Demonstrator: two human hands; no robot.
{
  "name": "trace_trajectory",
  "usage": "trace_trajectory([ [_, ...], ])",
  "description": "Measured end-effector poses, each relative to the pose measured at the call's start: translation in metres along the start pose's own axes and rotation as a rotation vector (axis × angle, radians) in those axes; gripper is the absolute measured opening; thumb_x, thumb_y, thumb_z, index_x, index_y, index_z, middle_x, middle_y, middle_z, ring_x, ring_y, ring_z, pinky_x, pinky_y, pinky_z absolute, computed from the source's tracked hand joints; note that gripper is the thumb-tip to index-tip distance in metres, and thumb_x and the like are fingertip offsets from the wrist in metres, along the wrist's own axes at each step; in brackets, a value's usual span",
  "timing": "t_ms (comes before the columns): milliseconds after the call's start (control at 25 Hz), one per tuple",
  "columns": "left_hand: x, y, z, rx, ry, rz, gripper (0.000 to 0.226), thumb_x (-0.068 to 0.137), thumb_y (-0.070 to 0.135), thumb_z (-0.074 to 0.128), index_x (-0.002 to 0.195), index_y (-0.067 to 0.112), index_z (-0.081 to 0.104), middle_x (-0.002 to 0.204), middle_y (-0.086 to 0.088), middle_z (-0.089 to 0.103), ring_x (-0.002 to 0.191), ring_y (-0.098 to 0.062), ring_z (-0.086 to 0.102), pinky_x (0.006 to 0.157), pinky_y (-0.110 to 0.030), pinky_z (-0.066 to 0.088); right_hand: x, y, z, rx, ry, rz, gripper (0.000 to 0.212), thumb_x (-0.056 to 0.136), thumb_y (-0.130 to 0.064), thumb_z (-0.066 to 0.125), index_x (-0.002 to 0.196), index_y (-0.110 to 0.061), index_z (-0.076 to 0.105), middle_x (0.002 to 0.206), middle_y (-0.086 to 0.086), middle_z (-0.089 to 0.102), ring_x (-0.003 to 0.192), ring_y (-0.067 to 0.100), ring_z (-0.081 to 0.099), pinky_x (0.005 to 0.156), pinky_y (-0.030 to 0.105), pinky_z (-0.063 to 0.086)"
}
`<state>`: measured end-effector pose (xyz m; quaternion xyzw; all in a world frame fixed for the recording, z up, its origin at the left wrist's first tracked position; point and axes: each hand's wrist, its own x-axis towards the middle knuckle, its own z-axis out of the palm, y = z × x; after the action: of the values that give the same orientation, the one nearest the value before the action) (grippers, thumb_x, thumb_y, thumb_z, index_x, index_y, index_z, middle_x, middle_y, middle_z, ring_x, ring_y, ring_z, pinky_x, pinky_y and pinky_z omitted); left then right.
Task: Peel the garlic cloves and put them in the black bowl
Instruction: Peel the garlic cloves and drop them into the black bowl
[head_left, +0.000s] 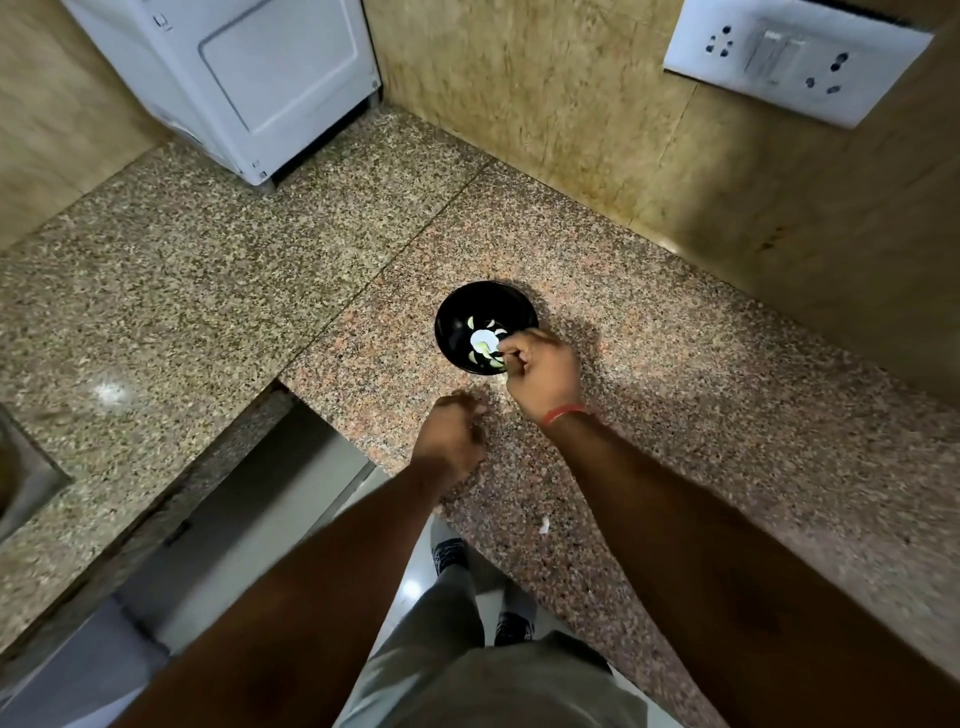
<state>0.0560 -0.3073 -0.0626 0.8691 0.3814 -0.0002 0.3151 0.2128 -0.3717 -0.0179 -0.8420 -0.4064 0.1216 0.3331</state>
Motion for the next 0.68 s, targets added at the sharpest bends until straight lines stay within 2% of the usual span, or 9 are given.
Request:
trace_trajectory([
  [80, -0.008, 0.005, 0.006, 0.0, -0.03, 0.02, 0.023, 0.086, 0.01, 0.066, 0.106, 0.018, 0.074, 0.107, 0.0, 0.073, 0.087, -0.012, 0.069, 0.075, -0.002, 0.039, -0.028, 0.015, -0.005, 0.073, -0.032, 0.034, 0.023, 0.081, -0.007, 0.069, 0.096, -0.021, 0.078, 0.094, -0.002, 0.077, 0.081, 0.014, 0.071, 0.075, 0.032, 0.061],
  [160, -0.022, 0.011, 0.014, 0.047, -0.116, 0.024, 0.018, 0.085, 0.009, 0.067, 0.096, 0.023, 0.072, 0.098, 0.007, 0.074, 0.068, 0.0, 0.061, 0.058, 0.0, 0.039, -0.059, 0.033, -0.012, 0.105, -0.249, 0.066, 0.022, 0.081, -0.008, 0.068, 0.092, -0.024, 0.078, 0.09, -0.01, 0.076, 0.079, 0.004, 0.07, 0.076, 0.029, 0.062],
  [240, -0.04, 0.017, 0.025, 0.056, -0.138, 0.057, 0.017, 0.085, 0.014, 0.071, 0.095, 0.028, 0.073, 0.091, 0.019, 0.068, 0.065, 0.003, 0.059, 0.056, 0.0, 0.037, -0.09, 0.051, -0.017, 0.027, -0.489, -0.047, 0.022, 0.077, -0.014, 0.067, 0.085, -0.032, 0.076, 0.083, -0.019, 0.07, 0.076, 0.001, 0.065, 0.074, 0.029, 0.059],
  [320, -0.057, 0.021, 0.036, 0.036, -0.153, 0.082, 0.01, 0.086, 0.018, 0.071, 0.092, 0.024, 0.075, 0.083, 0.016, 0.068, 0.07, -0.005, 0.063, 0.063, -0.006, 0.04, -0.115, 0.065, -0.021, -0.109, -0.633, -0.119, 0.025, 0.066, -0.024, 0.069, 0.087, -0.036, 0.076, 0.085, -0.021, 0.063, 0.077, 0.004, 0.06, 0.072, 0.026, 0.055],
  [360, -0.064, 0.022, 0.041, 0.033, -0.165, 0.087, 0.008, 0.086, 0.018, 0.07, 0.089, 0.022, 0.075, 0.081, 0.011, 0.07, 0.071, -0.008, 0.064, 0.065, -0.009, 0.04, -0.126, 0.072, -0.021, -0.14, -0.66, -0.13, 0.031, 0.061, -0.024, 0.071, 0.09, -0.034, 0.077, 0.089, -0.019, 0.063, 0.078, 0.005, 0.059, 0.071, 0.025, 0.054],
  [440, -0.075, 0.024, 0.049, 0.03, -0.176, 0.094, 0.012, 0.084, 0.014, 0.07, 0.09, 0.022, 0.078, 0.086, 0.006, 0.075, 0.072, -0.004, 0.06, 0.065, -0.005, 0.035, -0.144, 0.079, -0.02, -0.172, -0.657, -0.15, 0.036, 0.059, -0.019, 0.073, 0.092, -0.029, 0.079, 0.093, -0.012, 0.064, 0.083, 0.009, 0.06, 0.072, 0.026, 0.055],
  [560, -0.082, 0.029, 0.057, -0.006, -0.148, 0.099, 0.022, 0.081, 0.006, 0.069, 0.093, 0.022, 0.08, 0.091, 0.007, 0.076, 0.079, -0.003, 0.063, 0.069, -0.003, 0.036, -0.156, 0.079, -0.017, -0.264, -0.607, -0.184, 0.02, 0.073, -0.013, 0.074, 0.089, -0.024, 0.08, 0.096, -0.004, 0.067, 0.095, 0.019, 0.061, 0.08, 0.03, 0.051],
  [680, -0.088, 0.03, 0.06, -0.035, -0.117, 0.127, 0.025, 0.081, 0.002, 0.067, 0.09, 0.022, 0.08, 0.087, 0.008, 0.074, 0.075, -0.007, 0.063, 0.068, -0.012, 0.042, -0.158, 0.076, -0.009, -0.285, -0.566, -0.146, 0.013, 0.087, -0.016, 0.066, 0.081, -0.022, 0.077, 0.092, -0.003, 0.065, 0.09, 0.021, 0.061, 0.072, 0.028, 0.04],
])
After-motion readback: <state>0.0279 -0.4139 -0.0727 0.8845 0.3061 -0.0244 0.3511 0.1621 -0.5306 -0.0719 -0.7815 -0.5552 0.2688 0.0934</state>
